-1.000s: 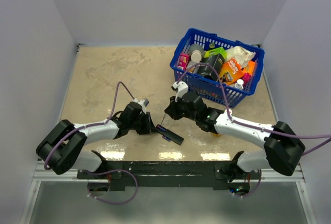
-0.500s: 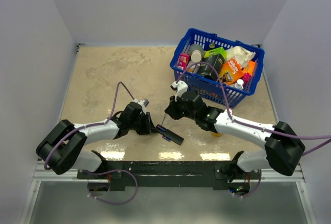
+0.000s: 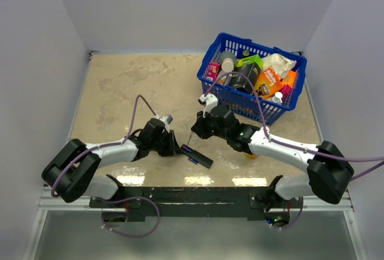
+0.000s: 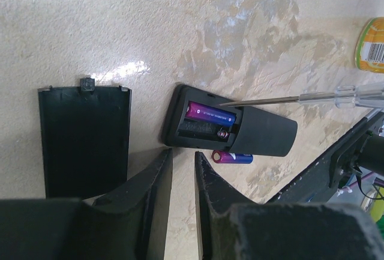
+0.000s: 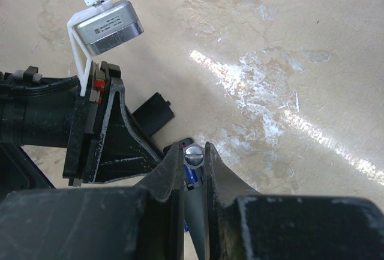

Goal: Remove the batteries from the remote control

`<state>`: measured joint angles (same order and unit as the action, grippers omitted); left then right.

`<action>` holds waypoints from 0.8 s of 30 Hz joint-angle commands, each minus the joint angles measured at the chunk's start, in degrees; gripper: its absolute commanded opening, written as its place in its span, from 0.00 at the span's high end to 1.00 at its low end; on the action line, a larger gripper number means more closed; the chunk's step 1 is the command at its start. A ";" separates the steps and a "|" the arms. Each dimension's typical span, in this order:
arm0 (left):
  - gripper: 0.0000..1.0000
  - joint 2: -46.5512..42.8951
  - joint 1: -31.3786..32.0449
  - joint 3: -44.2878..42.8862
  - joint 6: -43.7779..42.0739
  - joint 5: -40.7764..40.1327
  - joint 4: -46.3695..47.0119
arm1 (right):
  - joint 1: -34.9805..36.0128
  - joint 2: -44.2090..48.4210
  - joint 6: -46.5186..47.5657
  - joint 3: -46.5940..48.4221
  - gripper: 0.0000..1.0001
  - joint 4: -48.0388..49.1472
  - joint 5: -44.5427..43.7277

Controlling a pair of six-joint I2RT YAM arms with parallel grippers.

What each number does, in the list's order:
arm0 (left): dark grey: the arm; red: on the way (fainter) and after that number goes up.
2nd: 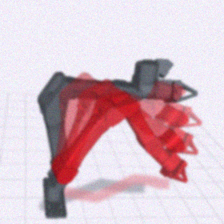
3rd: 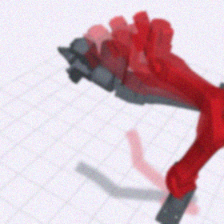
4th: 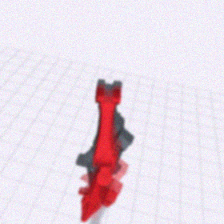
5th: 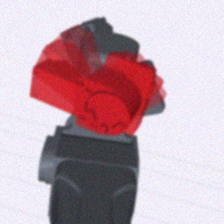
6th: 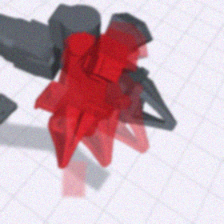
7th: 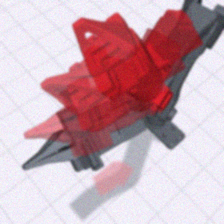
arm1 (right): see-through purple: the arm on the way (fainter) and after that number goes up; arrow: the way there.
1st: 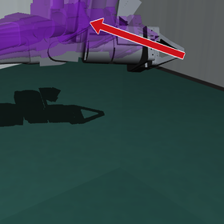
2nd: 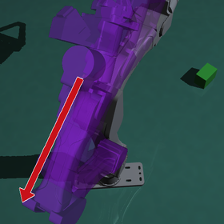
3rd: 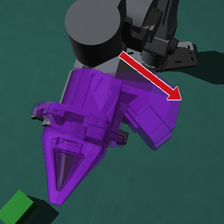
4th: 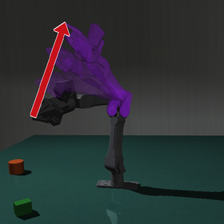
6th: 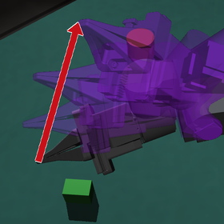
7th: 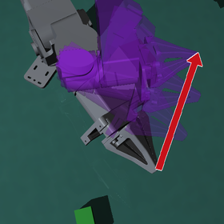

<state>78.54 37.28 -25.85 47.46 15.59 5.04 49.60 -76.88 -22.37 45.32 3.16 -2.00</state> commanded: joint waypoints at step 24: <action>0.75 0.73 0.34 -0.35 0.79 -1.36 1.55 | 0.23 1.29 -0.04 0.73 1.00 -1.22 -0.90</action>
<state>78.65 37.32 -25.85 47.48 15.44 5.08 49.50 -77.65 -23.03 43.72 6.59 -2.02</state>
